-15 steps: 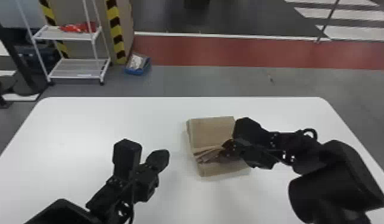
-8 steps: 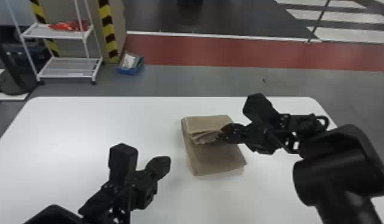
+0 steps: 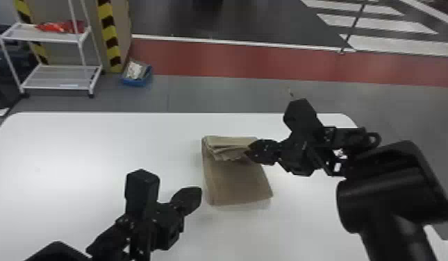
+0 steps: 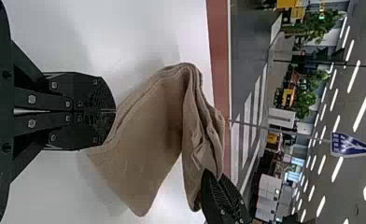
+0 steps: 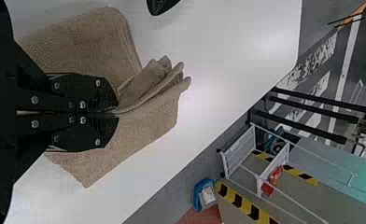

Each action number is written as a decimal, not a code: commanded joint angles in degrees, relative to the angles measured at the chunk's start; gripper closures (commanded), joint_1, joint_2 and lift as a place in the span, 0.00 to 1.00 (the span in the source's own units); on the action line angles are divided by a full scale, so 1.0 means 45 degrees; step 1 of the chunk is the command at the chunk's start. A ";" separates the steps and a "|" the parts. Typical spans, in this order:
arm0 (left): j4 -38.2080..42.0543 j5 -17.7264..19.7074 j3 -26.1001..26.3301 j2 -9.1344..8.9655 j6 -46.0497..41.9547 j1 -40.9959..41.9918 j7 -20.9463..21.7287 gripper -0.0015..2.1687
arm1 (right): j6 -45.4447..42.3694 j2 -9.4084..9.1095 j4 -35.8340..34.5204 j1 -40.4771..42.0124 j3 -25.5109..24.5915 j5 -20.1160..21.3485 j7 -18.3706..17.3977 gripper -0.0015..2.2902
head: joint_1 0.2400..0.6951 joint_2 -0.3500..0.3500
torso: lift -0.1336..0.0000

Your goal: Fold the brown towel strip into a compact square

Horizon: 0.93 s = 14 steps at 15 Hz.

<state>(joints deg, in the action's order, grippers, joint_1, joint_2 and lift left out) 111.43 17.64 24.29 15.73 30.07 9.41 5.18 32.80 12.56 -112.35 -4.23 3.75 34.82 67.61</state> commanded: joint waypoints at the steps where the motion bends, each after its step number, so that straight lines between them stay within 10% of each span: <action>1: 0.0022 0.0102 0.0383 -0.0019 0.0027 -0.0020 0.0020 0.95 | -0.0031 0.0003 -0.0072 0.0158 -0.0013 -0.0004 0.0014 0.64 | 1.00 0.25 | 0.07; 14: -0.0798 0.0083 0.1086 -0.0527 -0.0793 -0.0567 -0.0292 0.95 | 0.0203 -0.0095 -0.0600 0.0607 0.0652 0.0054 -0.0044 0.65 | 1.00 0.19 | 0.07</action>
<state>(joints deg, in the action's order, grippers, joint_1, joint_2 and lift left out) 107.84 18.06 29.55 13.29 26.54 6.94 3.86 33.33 12.21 -114.41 -1.59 6.25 35.02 67.48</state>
